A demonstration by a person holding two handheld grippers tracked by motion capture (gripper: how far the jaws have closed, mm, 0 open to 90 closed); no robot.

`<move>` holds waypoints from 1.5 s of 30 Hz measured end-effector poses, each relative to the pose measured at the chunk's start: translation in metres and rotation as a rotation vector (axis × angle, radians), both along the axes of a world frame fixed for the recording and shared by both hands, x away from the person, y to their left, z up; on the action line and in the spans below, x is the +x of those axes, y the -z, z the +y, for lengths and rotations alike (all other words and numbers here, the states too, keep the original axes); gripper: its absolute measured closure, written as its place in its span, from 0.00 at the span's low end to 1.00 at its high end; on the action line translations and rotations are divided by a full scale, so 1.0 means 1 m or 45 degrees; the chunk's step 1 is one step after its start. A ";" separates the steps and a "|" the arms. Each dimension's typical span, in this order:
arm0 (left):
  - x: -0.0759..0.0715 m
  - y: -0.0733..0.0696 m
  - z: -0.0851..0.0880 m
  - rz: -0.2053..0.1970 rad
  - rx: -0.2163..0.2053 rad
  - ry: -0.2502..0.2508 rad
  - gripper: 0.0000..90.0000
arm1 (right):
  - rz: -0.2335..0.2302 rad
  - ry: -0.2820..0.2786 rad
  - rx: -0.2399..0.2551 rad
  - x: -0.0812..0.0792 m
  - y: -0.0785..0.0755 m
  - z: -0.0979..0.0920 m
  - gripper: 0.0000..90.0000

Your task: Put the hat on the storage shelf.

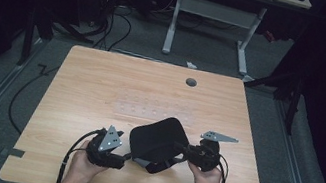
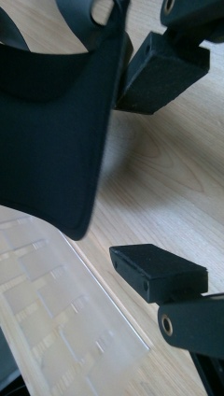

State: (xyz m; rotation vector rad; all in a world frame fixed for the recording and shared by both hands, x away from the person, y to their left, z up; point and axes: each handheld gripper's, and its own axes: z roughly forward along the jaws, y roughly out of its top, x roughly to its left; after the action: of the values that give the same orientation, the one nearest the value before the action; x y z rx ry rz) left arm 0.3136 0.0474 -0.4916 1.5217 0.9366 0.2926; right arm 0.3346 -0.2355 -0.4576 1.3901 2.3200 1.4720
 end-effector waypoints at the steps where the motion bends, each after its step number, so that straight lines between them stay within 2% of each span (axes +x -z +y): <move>1: 0.000 0.000 -0.001 -0.004 -0.001 0.004 0.28 | 0.004 0.001 -0.006 0.000 0.000 0.000 0.94; 5: -0.001 0.002 -0.004 -0.009 0.015 0.009 0.29 | 0.017 0.002 -0.024 0.001 0.001 0.001 0.94; 7: -0.002 0.004 -0.006 -0.022 0.040 0.021 0.29 | 0.025 0.001 -0.033 0.001 0.001 0.002 0.94; 12: -0.003 0.003 -0.007 -0.033 0.030 0.024 0.30 | 0.035 0.001 -0.039 0.001 0.002 0.004 0.94; 16: -0.003 0.003 -0.009 -0.045 0.045 0.022 0.31 | 0.040 -0.005 -0.037 0.001 0.001 0.006 0.94; 24: -0.003 0.001 -0.009 -0.072 0.049 0.007 0.34 | 0.014 -0.017 -0.031 0.002 -0.006 0.010 0.93; 26: -0.003 0.000 -0.008 -0.079 0.058 0.004 0.35 | 0.010 -0.024 -0.024 0.002 -0.008 0.011 0.93; 28: -0.005 -0.002 -0.007 -0.090 0.073 0.011 0.43 | -0.001 -0.030 -0.020 0.001 -0.009 0.012 0.93; 30: -0.006 -0.003 -0.006 -0.097 0.086 0.015 0.45 | -0.009 -0.033 -0.014 0.000 -0.010 0.013 0.93; 31: -0.007 -0.004 -0.006 -0.097 0.072 0.011 0.46 | -0.010 -0.034 -0.010 0.000 -0.010 0.013 0.93; 32: -0.007 -0.005 -0.005 -0.097 0.081 0.014 0.47 | -0.008 -0.035 -0.005 0.000 -0.010 0.013 0.93; 39: -0.006 -0.010 -0.006 -0.111 0.080 0.008 0.50 | -0.010 -0.041 0.010 0.000 -0.012 0.014 0.93; 40: -0.007 -0.012 -0.007 -0.106 0.083 0.016 0.50 | -0.007 -0.039 0.014 0.000 -0.013 0.014 0.93; 41: -0.009 -0.013 -0.008 -0.101 0.058 0.046 0.53 | -0.007 -0.038 0.015 -0.001 -0.014 0.014 0.93; 43: -0.010 -0.014 -0.010 -0.102 0.065 0.066 0.55 | 0.003 -0.063 0.043 0.000 -0.014 0.015 0.93; 44: -0.011 -0.014 -0.016 -0.113 0.092 0.083 0.55 | 0.004 -0.065 0.039 -0.001 -0.014 0.016 0.93; 45: -0.011 -0.014 -0.016 -0.113 0.092 0.083 0.55 | 0.004 -0.065 0.039 -0.001 -0.014 0.016 0.93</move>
State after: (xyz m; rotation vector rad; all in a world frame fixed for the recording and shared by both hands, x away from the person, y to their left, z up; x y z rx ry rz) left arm 0.3024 0.0311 -0.4781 1.5893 0.8123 0.3474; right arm 0.3340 -0.2191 -0.4437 1.3512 2.3613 1.5265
